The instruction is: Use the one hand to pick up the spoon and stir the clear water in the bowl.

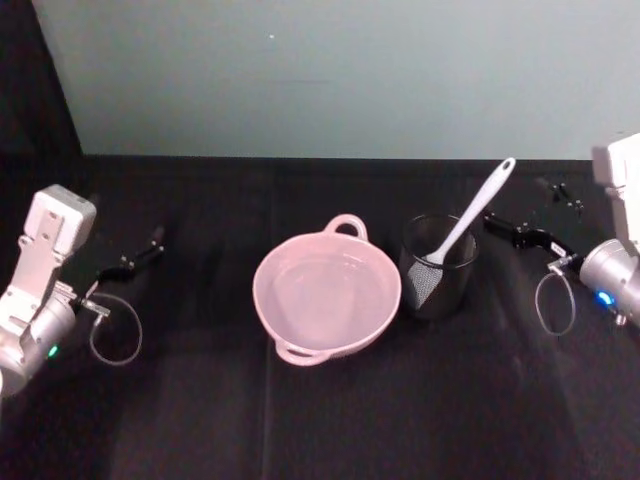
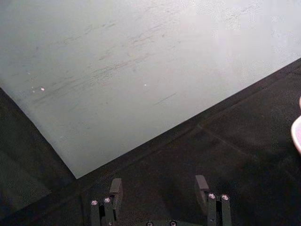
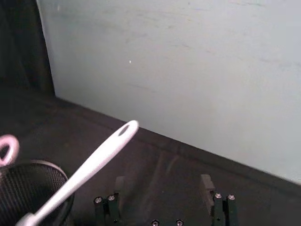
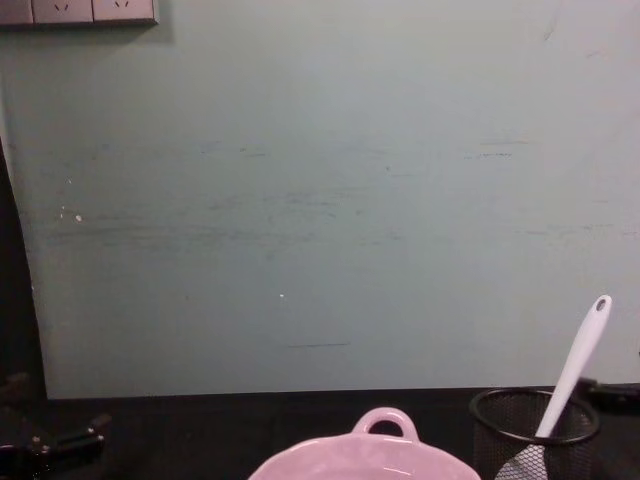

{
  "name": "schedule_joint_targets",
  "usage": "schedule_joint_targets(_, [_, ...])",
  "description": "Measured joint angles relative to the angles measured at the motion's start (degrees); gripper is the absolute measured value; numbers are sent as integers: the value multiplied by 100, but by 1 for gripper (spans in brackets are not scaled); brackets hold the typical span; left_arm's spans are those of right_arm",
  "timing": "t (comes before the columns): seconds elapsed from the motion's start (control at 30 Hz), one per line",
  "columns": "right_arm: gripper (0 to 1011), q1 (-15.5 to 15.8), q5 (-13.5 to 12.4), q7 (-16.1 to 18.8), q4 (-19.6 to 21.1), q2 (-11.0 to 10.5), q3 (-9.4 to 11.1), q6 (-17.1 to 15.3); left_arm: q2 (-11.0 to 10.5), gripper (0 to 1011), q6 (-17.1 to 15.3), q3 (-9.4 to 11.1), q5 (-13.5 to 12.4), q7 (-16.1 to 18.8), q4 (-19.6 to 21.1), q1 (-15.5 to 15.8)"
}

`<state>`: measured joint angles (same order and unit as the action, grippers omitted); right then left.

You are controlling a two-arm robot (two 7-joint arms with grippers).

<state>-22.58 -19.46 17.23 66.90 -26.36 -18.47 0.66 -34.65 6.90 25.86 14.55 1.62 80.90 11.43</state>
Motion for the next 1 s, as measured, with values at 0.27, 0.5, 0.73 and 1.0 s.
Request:
schedule_joint_targets(0.27, [1004, 41, 1223, -704, 230, -158, -385, 147, 0, 1012, 0, 0, 0, 0, 0, 0])
schedule_joint_targets(0.5, [1004, 240, 1727, -1268, 433, -150, -363, 292, 0, 1011, 0, 0, 0, 0, 0, 0])
schedule_joint_targets(0.73, [1004, 244, 1719, -1276, 435, -143, -351, 303, 0, 1011, 0, 0, 0, 0, 0, 0])
schedule_joint_targets(1.0, [1004, 226, 1675, -1224, 414, -147, -354, 283, 0, 1011, 1, 0, 0, 0, 0, 0])
